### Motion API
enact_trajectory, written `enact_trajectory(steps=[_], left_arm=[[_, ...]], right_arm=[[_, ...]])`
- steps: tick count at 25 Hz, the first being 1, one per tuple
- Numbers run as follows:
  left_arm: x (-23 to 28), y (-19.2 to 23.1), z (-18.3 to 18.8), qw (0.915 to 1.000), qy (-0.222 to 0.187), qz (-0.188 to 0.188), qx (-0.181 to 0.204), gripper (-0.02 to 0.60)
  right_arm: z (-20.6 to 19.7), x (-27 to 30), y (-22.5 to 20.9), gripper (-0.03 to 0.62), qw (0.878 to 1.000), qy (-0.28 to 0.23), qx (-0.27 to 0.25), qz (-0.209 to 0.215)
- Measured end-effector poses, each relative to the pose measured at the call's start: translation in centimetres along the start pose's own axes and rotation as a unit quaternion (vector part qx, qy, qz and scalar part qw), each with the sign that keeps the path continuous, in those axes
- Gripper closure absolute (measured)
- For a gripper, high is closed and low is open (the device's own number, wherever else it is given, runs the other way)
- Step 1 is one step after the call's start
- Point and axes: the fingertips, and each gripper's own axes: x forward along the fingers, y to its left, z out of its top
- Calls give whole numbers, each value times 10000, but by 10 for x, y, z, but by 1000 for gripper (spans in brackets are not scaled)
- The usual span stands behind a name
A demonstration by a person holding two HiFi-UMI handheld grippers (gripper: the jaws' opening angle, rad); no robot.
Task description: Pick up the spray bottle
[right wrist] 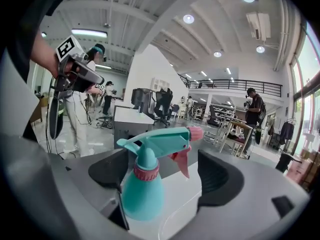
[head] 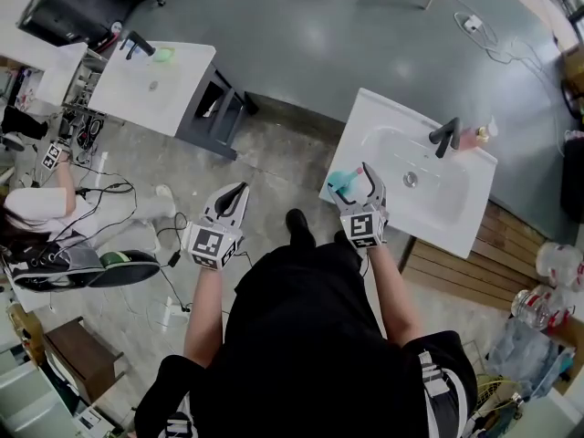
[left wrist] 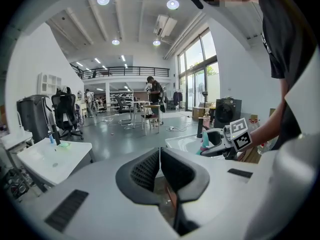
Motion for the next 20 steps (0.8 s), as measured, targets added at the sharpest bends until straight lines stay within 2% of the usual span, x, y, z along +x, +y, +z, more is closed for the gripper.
enact_trajectory(steps=[10, 20], left_arm=[[-2, 12, -3, 10000, -4, 61, -64, 554], [-6, 10, 3, 9996, -113, 217, -160, 554]], right_arm=[[9, 9, 5, 242, 9998, -35, -97, 150], [22, 1, -3, 248, 9994, -78, -112, 330]])
